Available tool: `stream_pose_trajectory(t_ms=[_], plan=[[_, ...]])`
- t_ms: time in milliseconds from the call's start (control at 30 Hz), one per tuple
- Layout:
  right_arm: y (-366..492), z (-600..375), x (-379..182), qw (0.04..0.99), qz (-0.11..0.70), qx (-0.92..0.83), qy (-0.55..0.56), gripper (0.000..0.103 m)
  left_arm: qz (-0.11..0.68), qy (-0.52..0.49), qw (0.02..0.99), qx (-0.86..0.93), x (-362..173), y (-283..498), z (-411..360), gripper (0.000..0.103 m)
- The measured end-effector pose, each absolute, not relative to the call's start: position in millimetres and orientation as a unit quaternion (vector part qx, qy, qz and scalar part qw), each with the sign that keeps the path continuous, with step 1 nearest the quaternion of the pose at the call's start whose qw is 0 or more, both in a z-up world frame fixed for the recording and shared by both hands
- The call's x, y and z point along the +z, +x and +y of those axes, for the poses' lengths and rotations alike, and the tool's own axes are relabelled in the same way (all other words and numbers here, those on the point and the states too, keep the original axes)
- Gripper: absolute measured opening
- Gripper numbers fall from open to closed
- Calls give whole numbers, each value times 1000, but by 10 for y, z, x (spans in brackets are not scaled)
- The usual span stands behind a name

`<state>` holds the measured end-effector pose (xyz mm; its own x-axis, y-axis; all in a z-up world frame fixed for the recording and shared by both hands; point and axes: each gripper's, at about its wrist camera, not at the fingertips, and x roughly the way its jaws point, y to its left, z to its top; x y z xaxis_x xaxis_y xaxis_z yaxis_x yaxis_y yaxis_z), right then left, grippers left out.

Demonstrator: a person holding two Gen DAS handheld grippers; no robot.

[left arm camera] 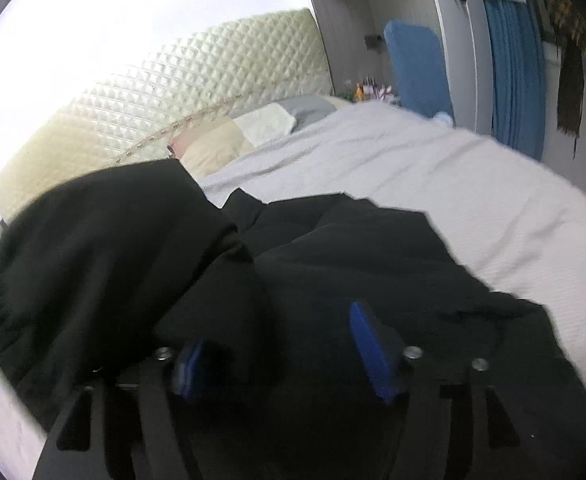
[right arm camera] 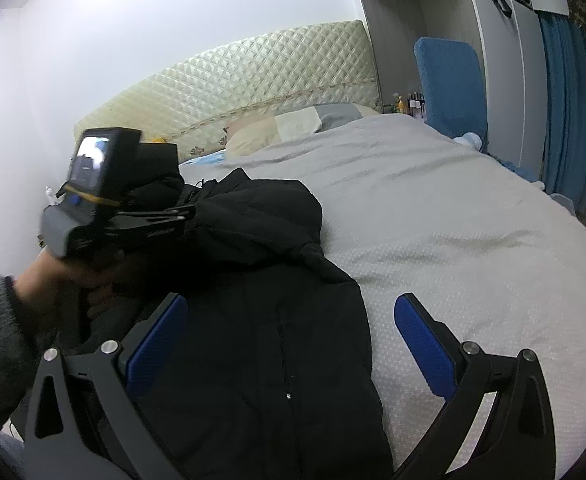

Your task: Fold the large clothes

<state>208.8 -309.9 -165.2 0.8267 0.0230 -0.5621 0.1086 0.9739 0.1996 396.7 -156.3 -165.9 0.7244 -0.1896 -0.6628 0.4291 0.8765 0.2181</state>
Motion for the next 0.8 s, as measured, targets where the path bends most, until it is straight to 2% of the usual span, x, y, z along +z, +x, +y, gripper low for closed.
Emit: stream_pose_trajectory(t_ms=[200, 433, 633, 800], plan=[[2069, -2951, -1610, 953, 288, -13, 90, 103, 308, 115, 928, -174, -1336, 3458, -1233, 68], [1951, -2780, -1550, 954, 285, 19, 94, 103, 319, 25, 939, -125, -1103, 2988, -572, 68], [2054, -2471, -1560, 952, 295, 41, 65, 103, 306, -14, 948, -86, -1153, 2762, -59, 68], [2523, -2042, -1569, 942, 319, 96, 35, 103, 313, -20, 947, -72, -1305, 2854, 276, 68]])
